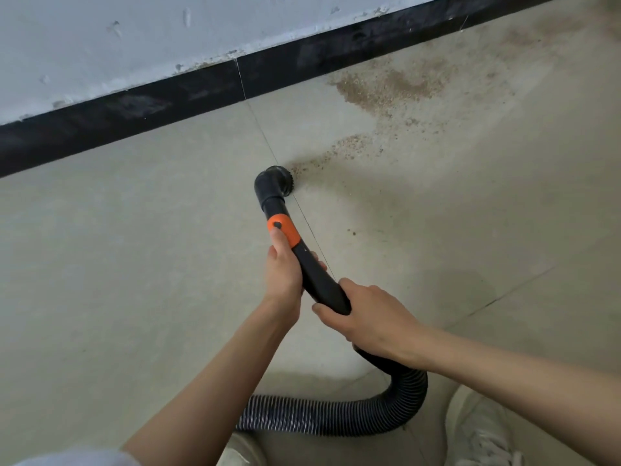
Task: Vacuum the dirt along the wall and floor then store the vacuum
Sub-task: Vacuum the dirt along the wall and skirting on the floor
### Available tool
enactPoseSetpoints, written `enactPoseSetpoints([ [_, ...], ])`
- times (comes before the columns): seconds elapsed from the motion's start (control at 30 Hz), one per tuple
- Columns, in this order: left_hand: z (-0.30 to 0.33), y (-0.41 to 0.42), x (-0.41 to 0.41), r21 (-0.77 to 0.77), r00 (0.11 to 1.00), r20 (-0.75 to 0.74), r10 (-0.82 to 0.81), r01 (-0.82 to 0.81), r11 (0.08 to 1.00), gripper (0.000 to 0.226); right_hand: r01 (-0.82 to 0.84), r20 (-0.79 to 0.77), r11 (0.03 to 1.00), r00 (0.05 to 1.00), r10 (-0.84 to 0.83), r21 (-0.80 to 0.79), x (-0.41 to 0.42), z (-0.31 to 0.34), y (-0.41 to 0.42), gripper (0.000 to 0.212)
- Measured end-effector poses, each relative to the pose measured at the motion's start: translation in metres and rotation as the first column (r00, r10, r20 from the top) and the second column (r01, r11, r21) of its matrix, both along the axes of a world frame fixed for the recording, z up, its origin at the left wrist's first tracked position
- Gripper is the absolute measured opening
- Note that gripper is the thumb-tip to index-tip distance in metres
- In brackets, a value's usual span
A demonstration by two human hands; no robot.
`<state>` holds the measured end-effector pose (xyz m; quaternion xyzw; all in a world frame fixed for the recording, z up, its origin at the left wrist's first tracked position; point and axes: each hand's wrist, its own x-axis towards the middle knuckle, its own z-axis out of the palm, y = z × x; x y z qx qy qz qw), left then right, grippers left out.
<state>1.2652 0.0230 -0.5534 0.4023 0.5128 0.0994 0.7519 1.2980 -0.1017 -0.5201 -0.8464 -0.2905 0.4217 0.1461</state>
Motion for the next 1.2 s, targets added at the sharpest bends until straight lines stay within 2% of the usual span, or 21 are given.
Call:
enactPoseSetpoints([
  [0.17,0.004,0.011,0.03,-0.055,1.0,0.006,-0.008,0.008,0.998,0.046,0.076,0.003,0.995,0.997,-0.076,0.059,0.022,0.007,0.011,0.037],
  [0.33,0.008,0.015,0.06,-0.1,0.999,-0.026,-0.046,0.043,0.994,0.048,0.082,-0.035,0.994,0.996,-0.079,0.072,0.052,0.018,0.014,0.037],
  [0.6,0.01,-0.014,0.084,-0.098,0.996,-0.079,-0.044,0.036,0.995,0.047,0.081,-0.105,0.993,0.992,-0.073,0.082,0.075,0.016,-0.017,0.036],
  [1.0,0.024,-0.035,0.154,-0.148,0.989,-0.131,-0.066,0.046,0.988,0.049,0.117,-0.086,0.979,0.991,-0.104,0.167,0.141,0.0,-0.039,0.038],
  [1.2,0.025,-0.054,0.185,-0.121,0.981,-0.144,-0.128,0.111,0.986,0.049,0.179,-0.09,0.967,0.982,-0.165,0.181,0.163,-0.002,-0.059,0.034],
])
